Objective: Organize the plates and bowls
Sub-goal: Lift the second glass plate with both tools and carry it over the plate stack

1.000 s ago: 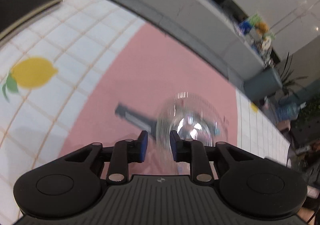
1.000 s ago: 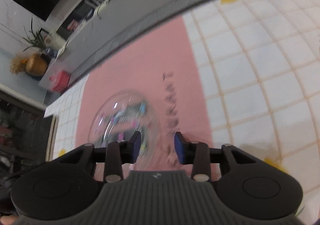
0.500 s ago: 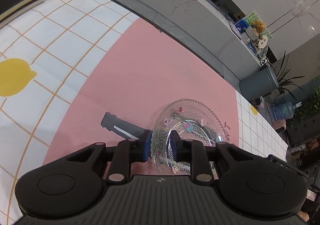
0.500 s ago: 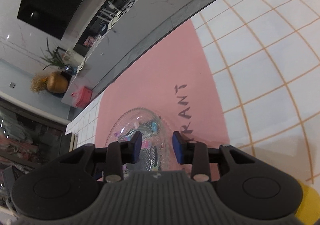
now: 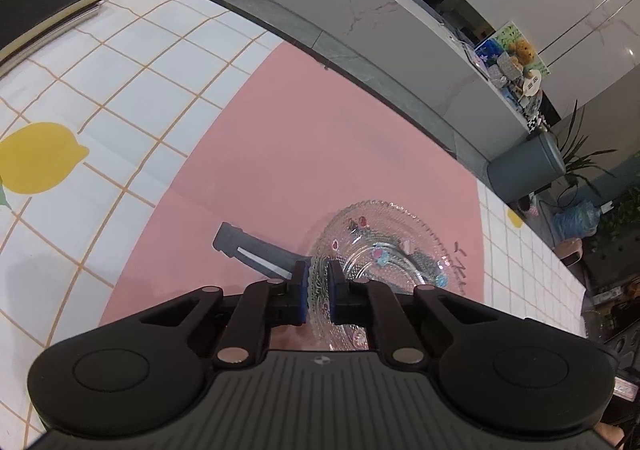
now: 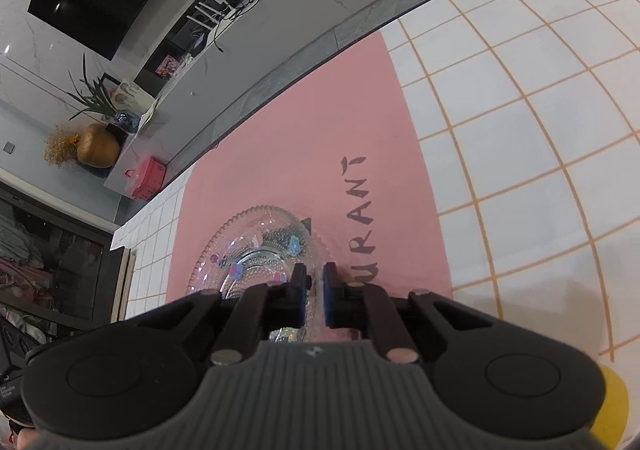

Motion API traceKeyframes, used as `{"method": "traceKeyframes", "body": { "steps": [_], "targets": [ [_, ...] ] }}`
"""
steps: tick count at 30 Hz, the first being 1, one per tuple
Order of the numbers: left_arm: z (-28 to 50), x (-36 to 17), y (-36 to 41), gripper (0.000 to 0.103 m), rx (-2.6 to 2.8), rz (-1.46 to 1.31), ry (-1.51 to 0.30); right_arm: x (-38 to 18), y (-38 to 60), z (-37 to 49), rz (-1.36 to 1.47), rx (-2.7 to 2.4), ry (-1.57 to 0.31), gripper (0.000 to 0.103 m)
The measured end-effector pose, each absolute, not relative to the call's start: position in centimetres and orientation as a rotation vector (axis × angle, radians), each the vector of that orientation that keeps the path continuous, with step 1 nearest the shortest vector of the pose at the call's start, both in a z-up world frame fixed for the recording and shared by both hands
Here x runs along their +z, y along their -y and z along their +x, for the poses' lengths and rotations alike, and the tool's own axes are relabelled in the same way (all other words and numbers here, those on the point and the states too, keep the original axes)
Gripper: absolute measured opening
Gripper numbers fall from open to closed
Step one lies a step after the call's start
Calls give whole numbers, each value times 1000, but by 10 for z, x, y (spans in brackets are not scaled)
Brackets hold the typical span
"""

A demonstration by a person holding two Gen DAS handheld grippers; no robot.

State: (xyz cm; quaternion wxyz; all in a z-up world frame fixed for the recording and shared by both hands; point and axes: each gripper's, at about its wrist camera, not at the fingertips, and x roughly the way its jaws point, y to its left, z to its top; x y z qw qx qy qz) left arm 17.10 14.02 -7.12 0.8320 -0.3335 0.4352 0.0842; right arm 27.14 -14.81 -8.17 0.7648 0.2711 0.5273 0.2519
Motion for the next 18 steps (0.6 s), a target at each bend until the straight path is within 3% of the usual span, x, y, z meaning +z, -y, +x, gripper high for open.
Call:
{"method": "traceKeyframes", "body": {
  "steps": [18],
  "targets": [
    [166,-55,-135,9,152,-707,-897,-71,169,264,646,546,-1154,6]
  ]
}}
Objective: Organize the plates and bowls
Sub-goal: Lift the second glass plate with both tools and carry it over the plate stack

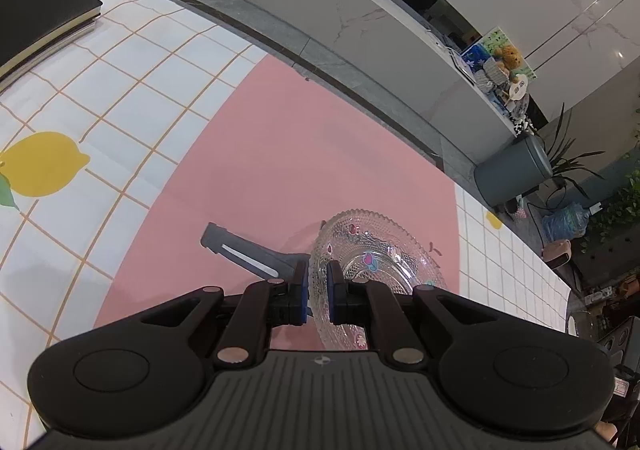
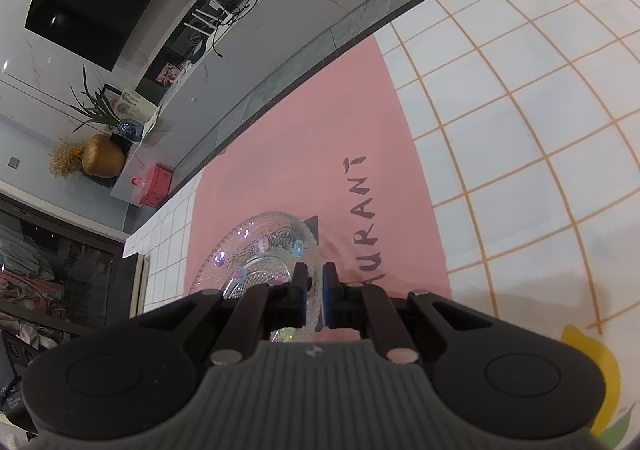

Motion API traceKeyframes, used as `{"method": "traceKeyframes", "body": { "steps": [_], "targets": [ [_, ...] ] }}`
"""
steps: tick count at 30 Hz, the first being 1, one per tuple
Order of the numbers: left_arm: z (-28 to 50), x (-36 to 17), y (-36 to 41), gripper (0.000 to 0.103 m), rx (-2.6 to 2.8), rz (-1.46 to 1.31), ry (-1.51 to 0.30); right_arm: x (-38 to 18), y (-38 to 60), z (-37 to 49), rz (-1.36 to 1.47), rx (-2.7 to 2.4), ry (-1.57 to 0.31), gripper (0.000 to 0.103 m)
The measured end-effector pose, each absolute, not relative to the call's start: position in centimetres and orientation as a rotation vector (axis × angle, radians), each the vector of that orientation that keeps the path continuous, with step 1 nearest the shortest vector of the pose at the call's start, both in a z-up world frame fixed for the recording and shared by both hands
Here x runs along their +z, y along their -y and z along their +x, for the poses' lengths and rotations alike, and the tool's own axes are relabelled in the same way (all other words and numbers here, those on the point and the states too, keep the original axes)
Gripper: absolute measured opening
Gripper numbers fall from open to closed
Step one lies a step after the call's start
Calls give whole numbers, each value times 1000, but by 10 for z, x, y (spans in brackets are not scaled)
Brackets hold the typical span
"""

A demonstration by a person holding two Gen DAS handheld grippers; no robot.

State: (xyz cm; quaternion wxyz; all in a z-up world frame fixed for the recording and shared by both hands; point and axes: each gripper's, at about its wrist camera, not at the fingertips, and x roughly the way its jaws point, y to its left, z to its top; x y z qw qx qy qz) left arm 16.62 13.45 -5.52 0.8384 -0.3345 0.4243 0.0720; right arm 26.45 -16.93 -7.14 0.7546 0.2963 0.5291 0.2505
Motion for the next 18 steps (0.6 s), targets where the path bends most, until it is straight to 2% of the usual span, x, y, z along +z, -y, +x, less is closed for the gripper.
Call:
{"method": "traceKeyframes", "body": {
  "steps": [18],
  "targets": [
    [144,-40,-105,9,49,-712,-899,-52,218,228,688,505,-1172,6]
  ]
}}
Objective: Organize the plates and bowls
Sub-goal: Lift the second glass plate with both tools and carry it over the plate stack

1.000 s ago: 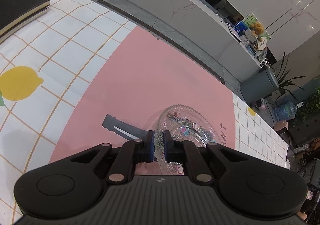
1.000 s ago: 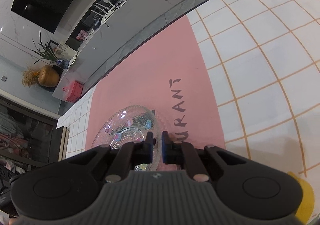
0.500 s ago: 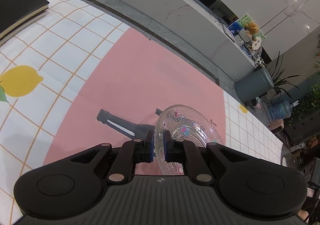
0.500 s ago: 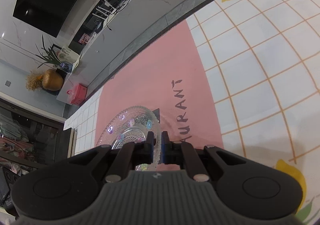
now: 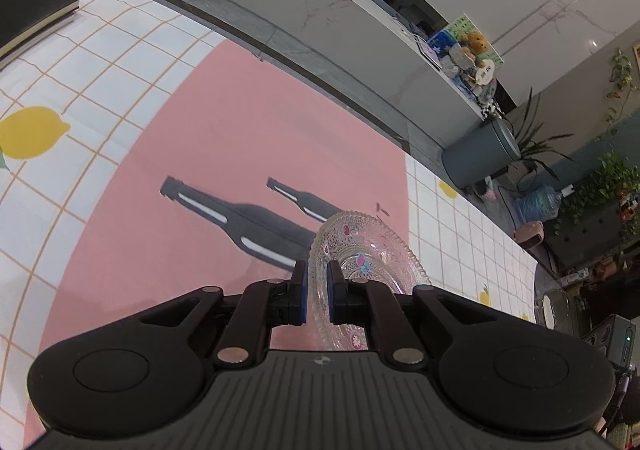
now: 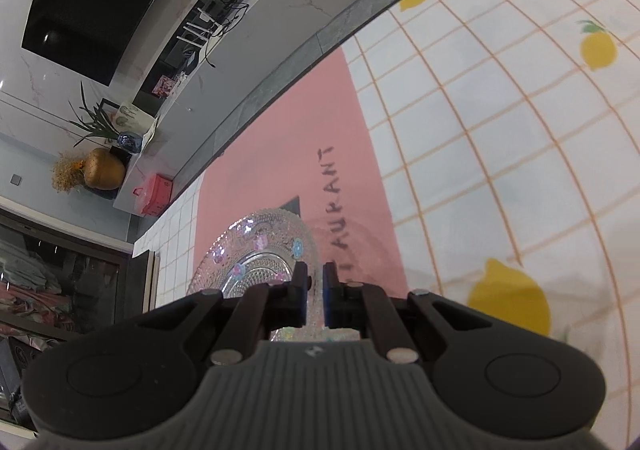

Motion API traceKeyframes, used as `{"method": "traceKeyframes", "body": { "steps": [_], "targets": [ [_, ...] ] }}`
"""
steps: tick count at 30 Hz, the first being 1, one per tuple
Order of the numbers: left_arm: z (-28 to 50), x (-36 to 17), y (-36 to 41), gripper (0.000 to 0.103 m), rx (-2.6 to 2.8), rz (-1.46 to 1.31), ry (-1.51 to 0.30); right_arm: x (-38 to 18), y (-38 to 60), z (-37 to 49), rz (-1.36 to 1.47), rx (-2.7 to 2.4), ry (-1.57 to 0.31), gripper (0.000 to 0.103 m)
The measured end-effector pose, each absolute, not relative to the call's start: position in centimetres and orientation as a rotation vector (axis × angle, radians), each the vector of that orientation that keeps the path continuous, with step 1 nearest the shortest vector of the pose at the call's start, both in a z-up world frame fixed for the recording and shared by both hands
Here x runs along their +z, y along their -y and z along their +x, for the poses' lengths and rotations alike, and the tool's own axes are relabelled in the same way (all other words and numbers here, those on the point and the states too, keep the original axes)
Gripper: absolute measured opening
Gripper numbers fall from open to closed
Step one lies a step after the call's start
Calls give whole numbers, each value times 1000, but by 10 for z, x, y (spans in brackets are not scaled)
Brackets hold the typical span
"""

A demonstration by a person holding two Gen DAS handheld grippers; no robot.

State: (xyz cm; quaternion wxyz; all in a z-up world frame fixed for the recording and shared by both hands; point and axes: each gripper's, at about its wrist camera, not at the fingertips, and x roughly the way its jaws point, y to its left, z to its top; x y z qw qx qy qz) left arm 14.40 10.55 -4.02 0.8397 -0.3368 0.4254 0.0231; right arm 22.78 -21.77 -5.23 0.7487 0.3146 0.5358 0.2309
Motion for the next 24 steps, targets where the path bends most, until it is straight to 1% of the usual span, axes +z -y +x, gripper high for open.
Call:
{"method": "traceKeyframes", "body": {
  "steps": [24],
  "targets": [
    [127,-54,-61,9,-61,-586,-1011,-51,263,187,642,445,-1228,6]
  ]
}}
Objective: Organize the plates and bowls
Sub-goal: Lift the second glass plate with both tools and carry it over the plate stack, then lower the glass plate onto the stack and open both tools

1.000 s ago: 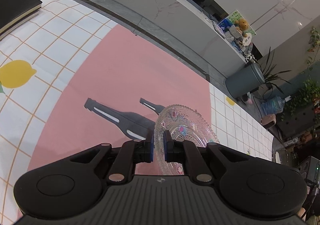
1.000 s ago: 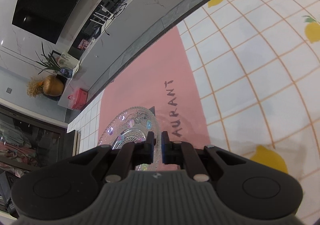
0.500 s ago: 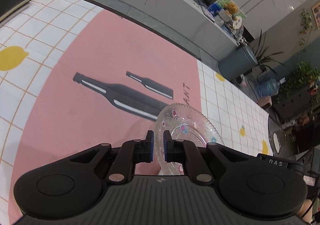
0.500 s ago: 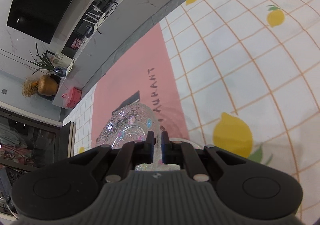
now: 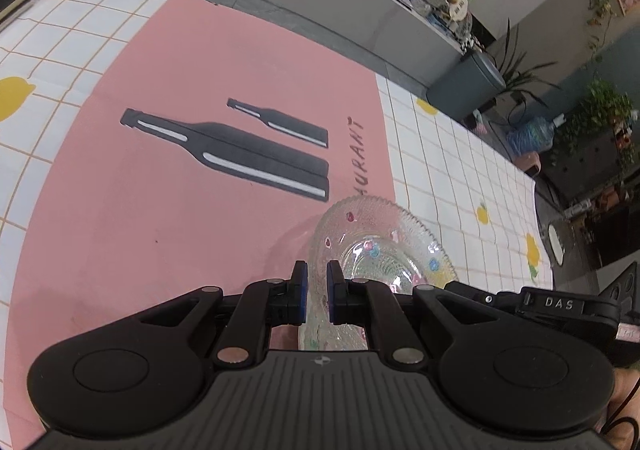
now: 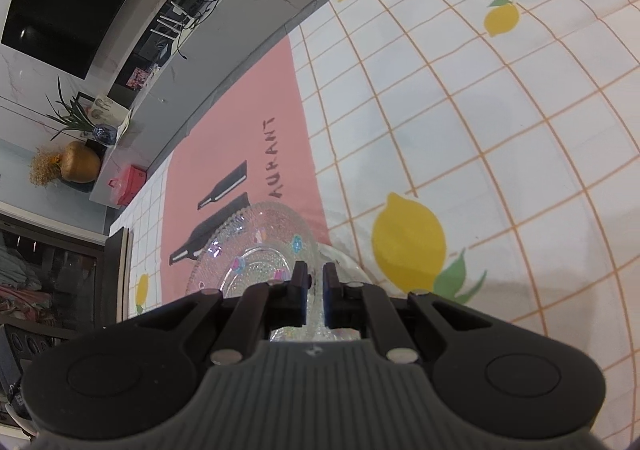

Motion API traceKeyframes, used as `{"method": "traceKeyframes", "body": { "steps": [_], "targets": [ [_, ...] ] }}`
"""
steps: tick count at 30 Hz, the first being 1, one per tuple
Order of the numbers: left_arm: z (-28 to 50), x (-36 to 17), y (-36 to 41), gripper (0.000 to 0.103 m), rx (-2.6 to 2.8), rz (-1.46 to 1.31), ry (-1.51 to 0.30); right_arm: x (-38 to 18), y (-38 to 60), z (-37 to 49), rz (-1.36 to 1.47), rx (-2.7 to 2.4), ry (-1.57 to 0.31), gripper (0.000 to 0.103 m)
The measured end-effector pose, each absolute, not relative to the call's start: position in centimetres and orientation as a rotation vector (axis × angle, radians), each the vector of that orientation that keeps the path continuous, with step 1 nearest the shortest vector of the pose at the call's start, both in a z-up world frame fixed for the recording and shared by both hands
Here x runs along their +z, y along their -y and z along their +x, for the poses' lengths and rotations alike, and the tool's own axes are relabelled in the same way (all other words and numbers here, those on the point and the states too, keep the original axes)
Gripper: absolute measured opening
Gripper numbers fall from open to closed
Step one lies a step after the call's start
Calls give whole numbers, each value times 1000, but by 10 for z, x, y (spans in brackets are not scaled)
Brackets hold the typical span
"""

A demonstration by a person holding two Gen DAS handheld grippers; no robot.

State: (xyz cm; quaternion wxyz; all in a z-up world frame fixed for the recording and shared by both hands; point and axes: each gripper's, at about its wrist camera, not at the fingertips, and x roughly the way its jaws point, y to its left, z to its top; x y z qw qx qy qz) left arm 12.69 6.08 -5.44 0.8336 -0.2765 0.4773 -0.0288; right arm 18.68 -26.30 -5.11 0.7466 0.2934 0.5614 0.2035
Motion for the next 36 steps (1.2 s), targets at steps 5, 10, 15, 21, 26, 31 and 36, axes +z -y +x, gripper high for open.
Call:
{"method": "traceKeyframes", "body": {
  "steps": [5,10,15,21,26,31,36],
  "targets": [
    [124,-56,-55,10,-75,-564,-1028,-50,267,183,631,443,-1233,6],
    [122,-57,-52,11,-92,-544,-1049,-49,268,179,605,443,-1244,6],
    [120,-56,-45,12,-103,-488,-1069,-48,268,174,571,448,-1256,7],
    [117,-54,-36,13,-116,-420,-1086,-49,269,168,537,449,-1282,8],
    [117,-56,-30,15,-128,-378,-1111,-48,270,165,523,452,-1282,8],
    [116,-56,-29,16,-134,-356,-1108,-45,268,165,496,451,-1281,8],
    [117,-55,-26,18,-138,-338,-1109,-35,253,160,352,466,-1228,13]
  ]
}}
